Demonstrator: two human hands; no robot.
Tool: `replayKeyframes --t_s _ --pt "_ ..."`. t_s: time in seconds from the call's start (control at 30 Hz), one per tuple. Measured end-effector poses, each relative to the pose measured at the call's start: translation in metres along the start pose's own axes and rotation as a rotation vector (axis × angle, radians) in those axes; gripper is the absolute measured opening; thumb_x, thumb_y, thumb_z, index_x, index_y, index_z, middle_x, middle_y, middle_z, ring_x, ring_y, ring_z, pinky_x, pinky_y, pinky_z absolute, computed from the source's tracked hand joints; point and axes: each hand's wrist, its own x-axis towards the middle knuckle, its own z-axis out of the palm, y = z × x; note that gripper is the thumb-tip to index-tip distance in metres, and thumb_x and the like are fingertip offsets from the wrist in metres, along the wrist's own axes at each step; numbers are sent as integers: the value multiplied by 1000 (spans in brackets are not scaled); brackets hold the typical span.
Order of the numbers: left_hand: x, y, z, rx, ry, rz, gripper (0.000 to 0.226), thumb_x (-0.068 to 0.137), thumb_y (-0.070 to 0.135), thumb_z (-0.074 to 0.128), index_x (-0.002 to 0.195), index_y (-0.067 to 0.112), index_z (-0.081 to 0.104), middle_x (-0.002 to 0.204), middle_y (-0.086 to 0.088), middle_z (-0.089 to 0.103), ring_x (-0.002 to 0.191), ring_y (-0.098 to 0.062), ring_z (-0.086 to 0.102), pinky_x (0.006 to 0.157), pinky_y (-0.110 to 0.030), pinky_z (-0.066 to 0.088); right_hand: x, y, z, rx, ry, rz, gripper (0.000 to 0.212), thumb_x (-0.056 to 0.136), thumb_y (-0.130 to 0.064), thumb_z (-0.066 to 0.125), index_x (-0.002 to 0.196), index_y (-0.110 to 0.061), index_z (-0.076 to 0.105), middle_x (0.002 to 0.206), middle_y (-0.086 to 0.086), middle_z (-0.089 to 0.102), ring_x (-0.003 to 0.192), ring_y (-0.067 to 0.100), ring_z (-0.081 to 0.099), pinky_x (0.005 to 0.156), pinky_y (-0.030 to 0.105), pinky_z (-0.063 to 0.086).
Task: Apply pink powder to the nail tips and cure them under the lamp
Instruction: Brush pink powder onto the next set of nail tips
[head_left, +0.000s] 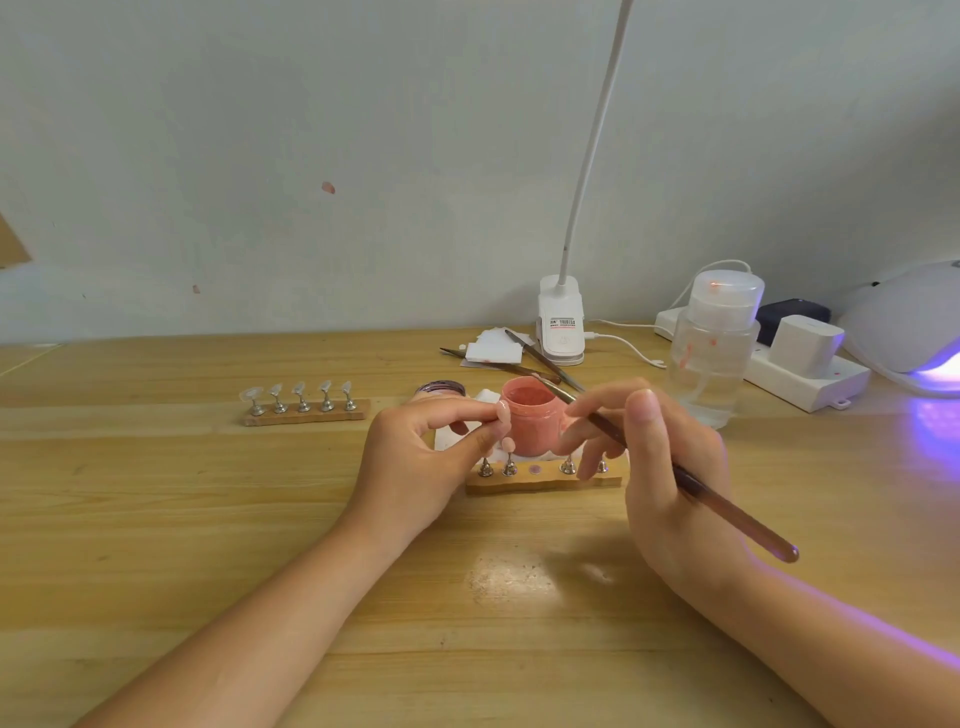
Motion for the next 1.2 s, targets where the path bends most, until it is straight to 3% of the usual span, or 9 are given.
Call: replayKeyframes --t_s 0.1,0.33,0.5,0.6,0.77,0.87,1.0,1.1,1.2 --pt "0 -1 0 9 -9 17 21 72 10 72 69 30 69 61 18 65 80 -11 58 75 -6 40 -1 1 0 -40 -97 -14 35 94 -32 30 81 -18 60 74 -14 65 66 2 60 60 15 46" --pt "0 -3 1 52 -14 32 36 72 0 72 69 36 67 66 23 66 83 3 55 75 -3 37 -4 1 -5 -173 -185 -3 49 92 -34 31 66 -9 64 61 -8 62 61 3 57 58 24 45" --pt "0 -4 0 60 -14 42 37 72 1 72 68 37 66 68 29 64 82 8 55 75 -4 37 -1 -1 -4 -239 -171 -39 45 92 -33 32 71 -11 65 68 -20 58 67 -1 57 63 15 43" --pt "0 -3 1 63 -5 54 39 72 -1 71 67 37 66 66 31 63 78 7 56 73 -5 39 -2 -2 -7 -192 -161 14 48 91 -37 33 64 -12 63 61 -11 61 62 5 59 59 25 46" --pt "-1 -3 0 71 -18 42 29 72 5 73 71 34 68 66 25 65 76 -4 57 74 -5 39 4 -4 -1 -236 -60 15 10 79 -35 64 83 -31 57 85 -20 68 86 0 64 74 17 44" --pt "-1 -3 1 93 -28 65 35 69 3 75 74 37 66 67 28 63 77 4 55 75 -5 38 5 4 2 -309 -123 62 38 70 -25 80 88 -39 50 96 -23 65 97 -2 59 79 5 37" --pt "-1 -4 2 106 -54 105 36 68 1 75 79 33 67 70 24 64 82 6 56 78 -4 38 3 8 3 -330 -180 74 35 69 -19 80 90 -31 55 96 -27 64 97 2 59 83 12 41" --pt "-2 -4 2 121 -94 102 32 68 3 76 79 32 73 66 27 63 82 2 55 78 -10 41 3 7 3 -331 -177 43 32 69 -18 80 89 -27 56 88 -24 65 91 2 60 82 16 43" --pt "-2 1 2 137 -125 81 35 69 18 75 94 40 64 69 32 63 86 -2 55 87 -32 44 4 6 3 -329 -184 21 31 70 -13 80 88 -23 57 85 -22 65 86 -1 60 80 10 41"
